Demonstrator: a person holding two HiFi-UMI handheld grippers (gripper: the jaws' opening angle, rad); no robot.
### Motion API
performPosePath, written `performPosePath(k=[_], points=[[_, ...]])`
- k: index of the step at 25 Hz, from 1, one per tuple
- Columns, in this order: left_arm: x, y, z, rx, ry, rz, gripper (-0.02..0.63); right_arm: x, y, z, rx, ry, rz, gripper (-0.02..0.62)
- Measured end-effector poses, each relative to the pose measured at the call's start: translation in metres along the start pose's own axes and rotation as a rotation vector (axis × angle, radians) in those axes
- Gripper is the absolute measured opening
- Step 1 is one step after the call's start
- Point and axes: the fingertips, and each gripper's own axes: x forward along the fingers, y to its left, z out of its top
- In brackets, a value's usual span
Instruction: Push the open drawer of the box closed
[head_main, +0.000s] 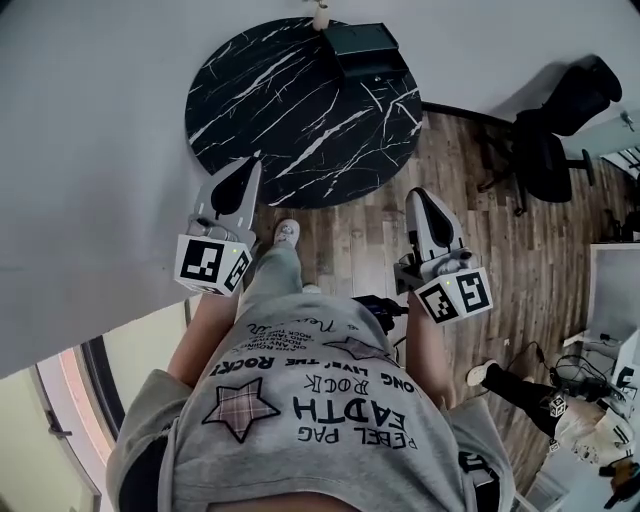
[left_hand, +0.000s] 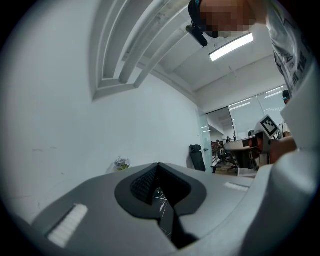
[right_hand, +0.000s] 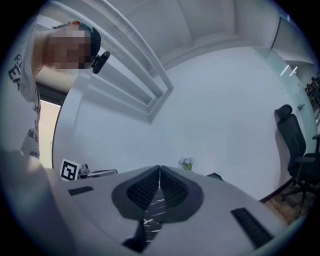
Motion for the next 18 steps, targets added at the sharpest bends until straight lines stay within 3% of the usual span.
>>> performPosePath(k=[18], points=[[0.160, 0.109, -0.001, -0.017, -0.016, -0.128, 0.009, 0.159, -0.063, 0.014, -0.010, -0.009, -0.089, 0.012]])
